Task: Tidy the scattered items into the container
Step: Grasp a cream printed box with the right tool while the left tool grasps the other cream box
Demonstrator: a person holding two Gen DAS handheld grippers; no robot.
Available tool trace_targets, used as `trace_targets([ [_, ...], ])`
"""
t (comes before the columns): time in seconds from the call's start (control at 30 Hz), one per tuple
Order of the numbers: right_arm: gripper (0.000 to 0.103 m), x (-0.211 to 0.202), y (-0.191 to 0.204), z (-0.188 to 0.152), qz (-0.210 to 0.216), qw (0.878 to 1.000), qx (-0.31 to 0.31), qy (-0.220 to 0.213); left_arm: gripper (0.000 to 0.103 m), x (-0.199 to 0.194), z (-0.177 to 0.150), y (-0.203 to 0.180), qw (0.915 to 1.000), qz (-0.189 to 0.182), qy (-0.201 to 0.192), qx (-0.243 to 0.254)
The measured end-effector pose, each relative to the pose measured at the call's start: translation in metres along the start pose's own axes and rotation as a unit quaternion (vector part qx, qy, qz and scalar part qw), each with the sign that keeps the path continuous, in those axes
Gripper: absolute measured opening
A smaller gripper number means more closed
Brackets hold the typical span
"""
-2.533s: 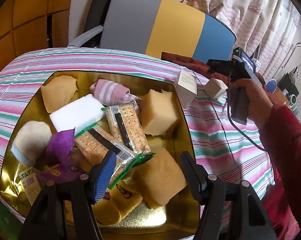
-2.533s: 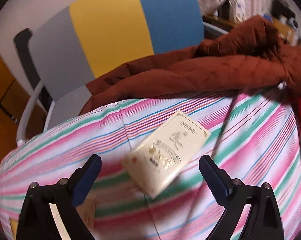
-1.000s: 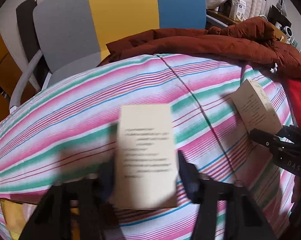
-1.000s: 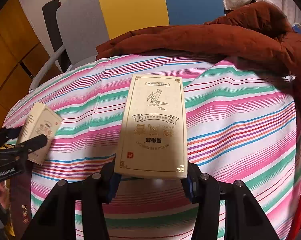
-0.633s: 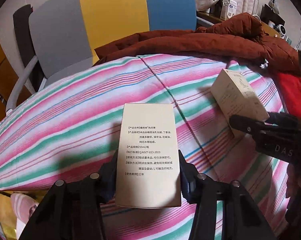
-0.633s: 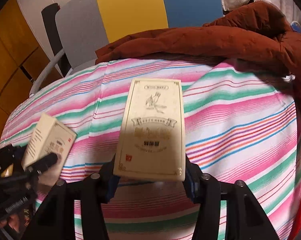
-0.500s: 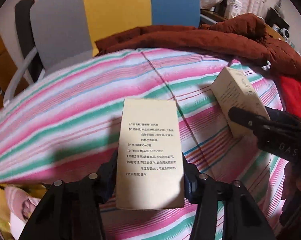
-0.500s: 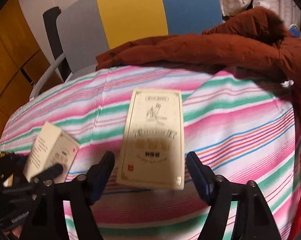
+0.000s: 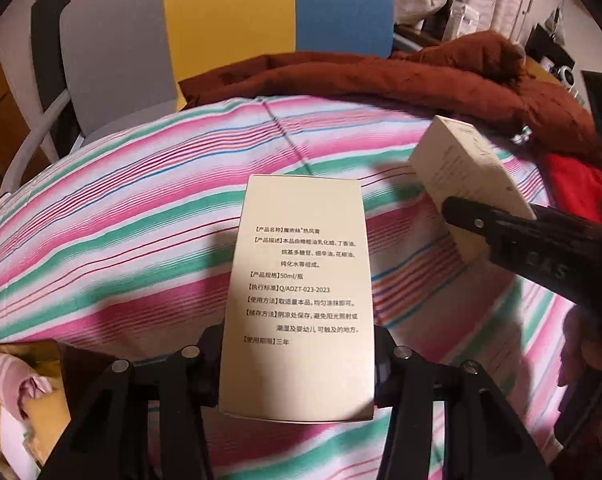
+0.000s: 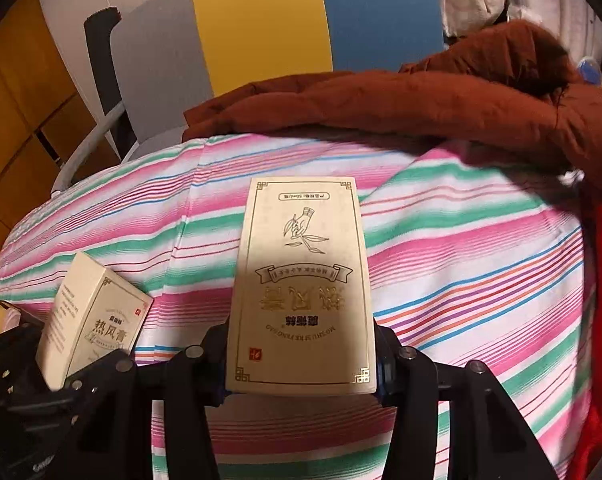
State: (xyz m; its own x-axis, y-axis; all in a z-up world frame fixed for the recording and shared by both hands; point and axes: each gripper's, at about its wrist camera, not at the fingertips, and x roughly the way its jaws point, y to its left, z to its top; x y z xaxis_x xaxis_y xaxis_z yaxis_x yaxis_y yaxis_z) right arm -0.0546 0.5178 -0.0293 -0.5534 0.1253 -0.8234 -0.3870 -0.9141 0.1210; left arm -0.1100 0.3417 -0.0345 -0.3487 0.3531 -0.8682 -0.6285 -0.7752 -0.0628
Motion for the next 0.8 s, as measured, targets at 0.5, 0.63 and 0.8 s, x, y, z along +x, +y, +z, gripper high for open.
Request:
trace_targets([
  [0.5, 0.051, -0.025, -0.004, 0.003, -0.043, 0.998, -0.014, -0.044, 0.050, -0.047, -0.048, -0.038, 0.9982, -0.044, -0.042, 0.003],
  [0.63, 0.051, -0.030, -0.005, 0.002, -0.049, 0.998, -0.014, -0.048, 0.050, -0.056, -0.059, -0.039, 0.9975, -0.052, -0.047, 0.000],
  [0.8, 0.051, -0.040, -0.006, 0.000, -0.066, 0.996, -0.017, -0.061, 0.050, -0.067, -0.072, -0.041, 0.9966, -0.064, -0.052, -0.001],
])
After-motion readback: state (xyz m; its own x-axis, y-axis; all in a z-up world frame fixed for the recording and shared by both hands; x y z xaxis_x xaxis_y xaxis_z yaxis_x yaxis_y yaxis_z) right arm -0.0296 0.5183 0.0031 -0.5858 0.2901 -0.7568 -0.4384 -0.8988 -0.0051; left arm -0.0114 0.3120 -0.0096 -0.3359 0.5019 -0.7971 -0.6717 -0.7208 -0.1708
